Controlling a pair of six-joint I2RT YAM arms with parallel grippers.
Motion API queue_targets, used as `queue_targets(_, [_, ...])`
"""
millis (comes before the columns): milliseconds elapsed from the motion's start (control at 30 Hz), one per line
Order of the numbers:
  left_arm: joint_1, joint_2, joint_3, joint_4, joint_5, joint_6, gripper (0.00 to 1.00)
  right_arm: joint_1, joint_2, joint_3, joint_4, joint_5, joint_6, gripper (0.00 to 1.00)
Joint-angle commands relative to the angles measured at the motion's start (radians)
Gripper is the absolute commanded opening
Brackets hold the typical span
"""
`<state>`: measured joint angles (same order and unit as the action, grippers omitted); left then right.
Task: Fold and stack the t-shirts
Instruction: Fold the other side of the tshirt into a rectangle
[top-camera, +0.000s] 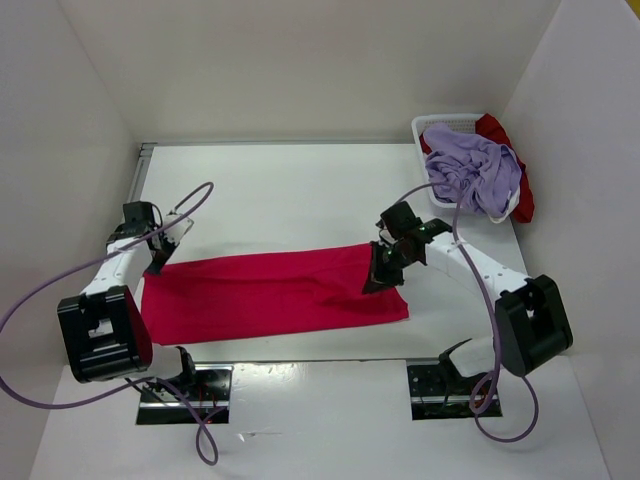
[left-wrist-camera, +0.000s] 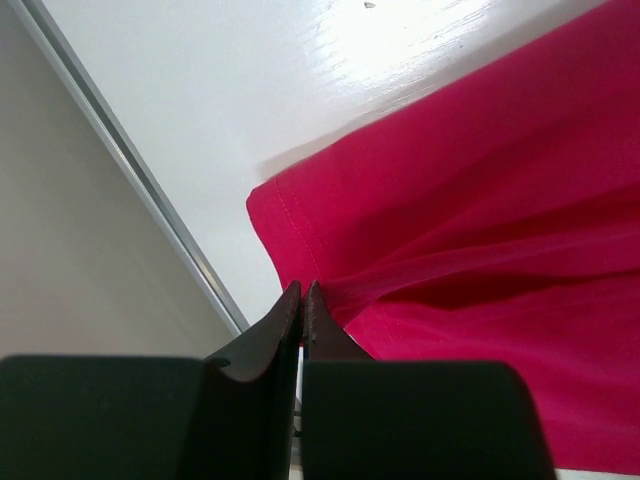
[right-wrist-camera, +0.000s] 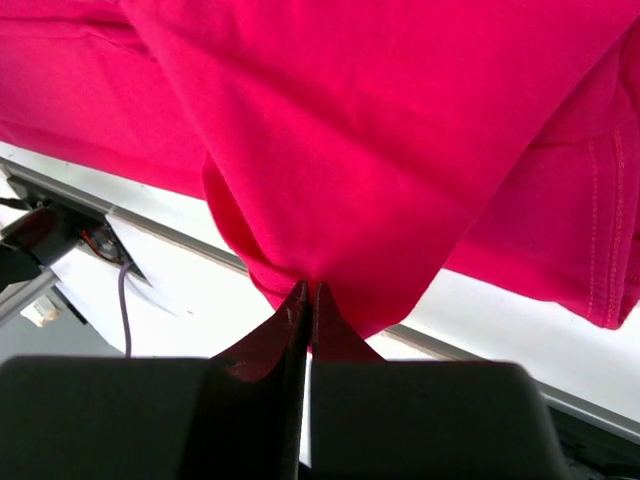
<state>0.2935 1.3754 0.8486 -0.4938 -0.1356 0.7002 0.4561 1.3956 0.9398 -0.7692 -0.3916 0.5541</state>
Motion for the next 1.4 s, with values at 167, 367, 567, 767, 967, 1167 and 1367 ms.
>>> queue_targets(167, [-0.002,0.008,-0.026,0.061,-0.07,0.041,0.0,0.013,0.035,-0.024,-0.047,0.056,0.007,0.03])
queue_targets(367, [-0.002,-0.024,-0.051,0.034,-0.09,0.073,0.32,0.013,0.069,-0.033,-0.08,0.076,0.017,0.3])
queue_targets(567, [0.01,-0.071,0.026,-0.058,-0.099,0.064,0.47,0.013,0.045,-0.012,-0.114,0.125,0.026,0.51])
queue_targets(767, [-0.062,-0.111,0.171,-0.147,-0.079,0.088,0.5,0.013,0.003,-0.012,-0.127,0.154,0.058,0.51])
queue_targets(967, [-0.542,-0.181,0.274,-0.201,0.034,0.057,0.59,0.013,0.003,-0.042,-0.059,0.102,0.085,0.51])
queue_targets(1167, [-0.957,0.01,0.313,-0.207,0.125,0.027,0.59,0.013,0.003,-0.085,0.001,0.079,0.135,0.49])
queue_targets(1367, [-1.249,0.155,0.252,-0.02,0.096,0.085,0.47,0.013,0.003,-0.076,0.022,0.111,0.181,0.48])
